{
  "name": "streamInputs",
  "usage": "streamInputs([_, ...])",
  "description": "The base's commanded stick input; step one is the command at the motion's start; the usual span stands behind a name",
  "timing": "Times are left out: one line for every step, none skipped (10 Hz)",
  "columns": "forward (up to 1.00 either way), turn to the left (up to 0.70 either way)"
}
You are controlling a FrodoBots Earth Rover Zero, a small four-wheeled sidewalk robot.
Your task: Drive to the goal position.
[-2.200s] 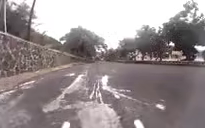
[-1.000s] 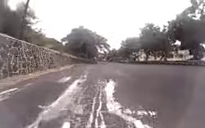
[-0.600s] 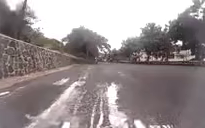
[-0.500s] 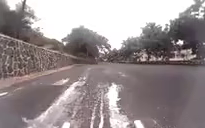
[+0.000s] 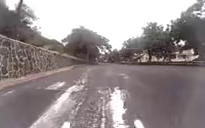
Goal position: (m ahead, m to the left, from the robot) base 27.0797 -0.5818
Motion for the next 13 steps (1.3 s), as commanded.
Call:
streamInputs([0.7,0.0])
streamInputs([0.7,0.0])
streamInputs([0.7,0.0])
streamInputs([0.7,0.0])
streamInputs([0.7,0.0])
streamInputs([0.7,0.0])
streamInputs([0.7,0.0])
streamInputs([0.7,0.0])
streamInputs([0.7,0.0])
streamInputs([0.7,0.0])
streamInputs([0.7,0.0])
streamInputs([0.7,0.0])
streamInputs([0.7,0.0])
